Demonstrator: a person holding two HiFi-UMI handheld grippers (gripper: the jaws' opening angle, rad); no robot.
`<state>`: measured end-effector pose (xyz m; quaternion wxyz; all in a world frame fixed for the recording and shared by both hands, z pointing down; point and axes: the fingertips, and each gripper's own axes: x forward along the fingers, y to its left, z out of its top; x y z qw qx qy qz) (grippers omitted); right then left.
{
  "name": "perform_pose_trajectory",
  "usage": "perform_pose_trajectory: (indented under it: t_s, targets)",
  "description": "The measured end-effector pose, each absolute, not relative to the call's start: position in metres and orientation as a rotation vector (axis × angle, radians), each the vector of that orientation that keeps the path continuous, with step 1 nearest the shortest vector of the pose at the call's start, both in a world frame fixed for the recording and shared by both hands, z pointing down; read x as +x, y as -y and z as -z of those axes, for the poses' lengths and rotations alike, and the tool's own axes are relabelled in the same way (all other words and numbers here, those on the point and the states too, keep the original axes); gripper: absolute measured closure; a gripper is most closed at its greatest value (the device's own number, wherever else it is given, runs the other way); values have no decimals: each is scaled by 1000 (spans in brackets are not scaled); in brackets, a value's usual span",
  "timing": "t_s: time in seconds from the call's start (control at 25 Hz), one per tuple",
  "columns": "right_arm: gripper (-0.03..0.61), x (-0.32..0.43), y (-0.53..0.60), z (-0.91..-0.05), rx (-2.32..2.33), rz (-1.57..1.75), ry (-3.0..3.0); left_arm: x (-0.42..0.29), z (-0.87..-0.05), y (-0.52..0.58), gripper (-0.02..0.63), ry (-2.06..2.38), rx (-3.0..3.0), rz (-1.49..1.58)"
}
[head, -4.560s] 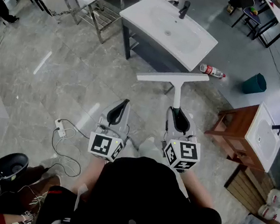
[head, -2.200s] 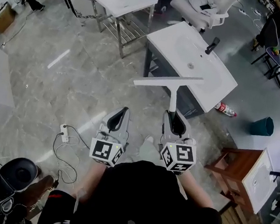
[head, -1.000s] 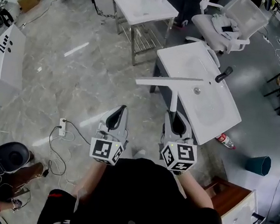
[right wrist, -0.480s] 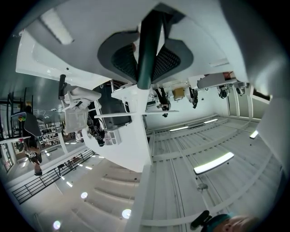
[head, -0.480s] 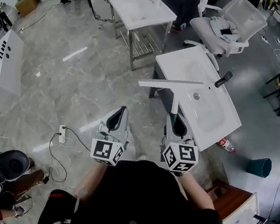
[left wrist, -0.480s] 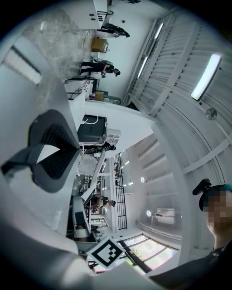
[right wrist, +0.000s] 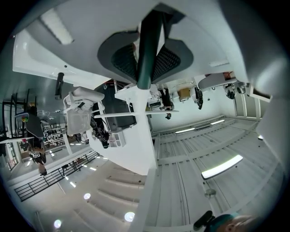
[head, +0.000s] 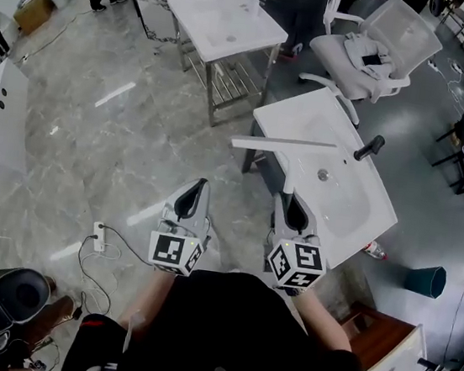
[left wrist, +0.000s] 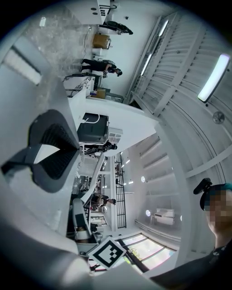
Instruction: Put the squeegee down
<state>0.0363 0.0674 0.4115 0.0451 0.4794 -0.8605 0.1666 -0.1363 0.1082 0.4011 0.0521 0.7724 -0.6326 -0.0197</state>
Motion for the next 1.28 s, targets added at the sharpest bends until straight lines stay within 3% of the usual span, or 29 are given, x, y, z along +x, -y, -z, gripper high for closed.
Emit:
perform_pose_trajectory:
  t_s: [1.28]
  targets:
    - [480, -87, 91, -413, 1713, -490, 2461, -281, -398, 80, 611, 1766, 2483, 99]
